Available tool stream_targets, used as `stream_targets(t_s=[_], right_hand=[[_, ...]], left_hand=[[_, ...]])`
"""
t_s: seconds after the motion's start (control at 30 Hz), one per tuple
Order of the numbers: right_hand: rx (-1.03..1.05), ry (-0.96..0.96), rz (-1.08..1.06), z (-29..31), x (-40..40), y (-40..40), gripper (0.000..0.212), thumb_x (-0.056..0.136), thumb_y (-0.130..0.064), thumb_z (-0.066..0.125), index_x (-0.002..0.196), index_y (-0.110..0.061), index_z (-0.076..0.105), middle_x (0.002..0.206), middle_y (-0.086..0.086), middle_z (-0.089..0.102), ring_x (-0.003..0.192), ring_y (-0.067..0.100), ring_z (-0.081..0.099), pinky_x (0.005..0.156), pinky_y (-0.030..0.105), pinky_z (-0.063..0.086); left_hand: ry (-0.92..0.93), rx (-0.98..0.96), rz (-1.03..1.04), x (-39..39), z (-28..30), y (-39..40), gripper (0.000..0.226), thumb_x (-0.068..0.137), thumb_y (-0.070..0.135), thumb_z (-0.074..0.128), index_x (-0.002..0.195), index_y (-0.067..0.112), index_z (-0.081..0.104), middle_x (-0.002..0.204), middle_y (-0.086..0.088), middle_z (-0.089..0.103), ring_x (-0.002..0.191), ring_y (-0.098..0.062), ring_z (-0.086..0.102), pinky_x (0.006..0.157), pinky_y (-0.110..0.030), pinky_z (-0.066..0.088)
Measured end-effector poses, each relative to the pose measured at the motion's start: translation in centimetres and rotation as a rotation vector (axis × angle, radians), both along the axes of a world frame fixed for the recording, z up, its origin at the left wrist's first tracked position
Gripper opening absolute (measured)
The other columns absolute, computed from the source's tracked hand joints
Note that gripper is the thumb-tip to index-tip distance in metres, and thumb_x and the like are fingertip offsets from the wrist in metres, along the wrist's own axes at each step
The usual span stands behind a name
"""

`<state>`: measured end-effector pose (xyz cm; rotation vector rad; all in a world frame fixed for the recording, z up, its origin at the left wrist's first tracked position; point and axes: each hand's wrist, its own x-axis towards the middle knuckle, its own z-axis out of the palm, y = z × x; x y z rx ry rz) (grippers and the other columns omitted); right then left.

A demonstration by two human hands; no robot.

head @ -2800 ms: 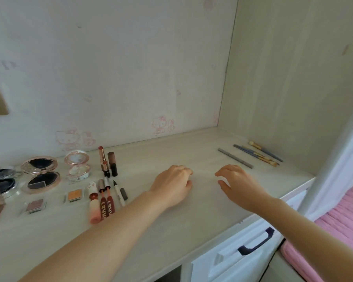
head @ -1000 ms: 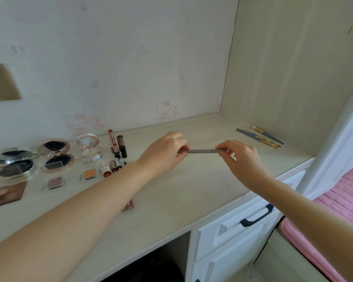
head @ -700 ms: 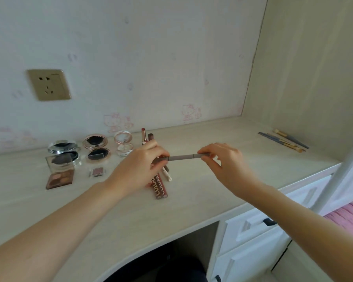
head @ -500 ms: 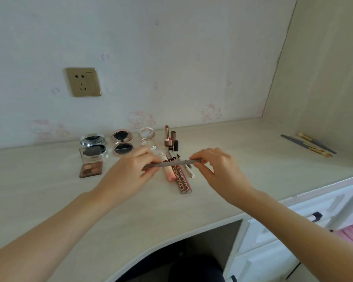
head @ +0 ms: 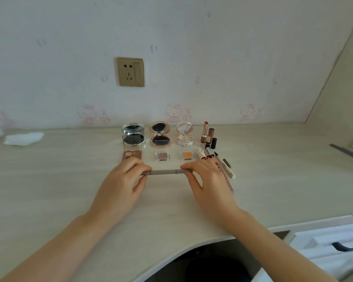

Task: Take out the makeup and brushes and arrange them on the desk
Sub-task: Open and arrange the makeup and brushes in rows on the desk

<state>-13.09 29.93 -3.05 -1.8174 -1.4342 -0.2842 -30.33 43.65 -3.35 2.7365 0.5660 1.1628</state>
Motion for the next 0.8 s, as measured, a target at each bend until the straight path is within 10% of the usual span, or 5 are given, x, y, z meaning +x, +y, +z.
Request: stream_targets(t_s=[0.4,0.8], right_hand=[[0.098,-0.150,0.051,-1.1,-1.1,0.0,0.015,0.090,-0.014,0.061,0.098,-0.008,0.072,0.091,0.000,0.068,0.089,0.015,0.052,0.077,0.028,0.044],[0.018,-0.232,0.118,-1.0,-1.3,0.1,0.019,0.092,-0.012,0.058,0.104,-0.006,0.071,0.087,0.005,0.065,0.079,0.025,0.055,0.068,0.038,0.049]], left_hand=[[0.103,0.228,-0.048,0.8,0.0,-2.6,0.020,0.082,0.018,0.074,0.100,0.008,0.072,0.080,-0.001,0.070,0.068,-0.021,0.068,0.048,-0.032,0.054],[0.118,0.309,-0.014,0.9,0.5,-2.5,0.020,0.092,0.019,0.054,0.084,0.009,0.069,0.071,-0.001,0.062,0.066,-0.021,0.059,0.057,-0.036,0.050]])
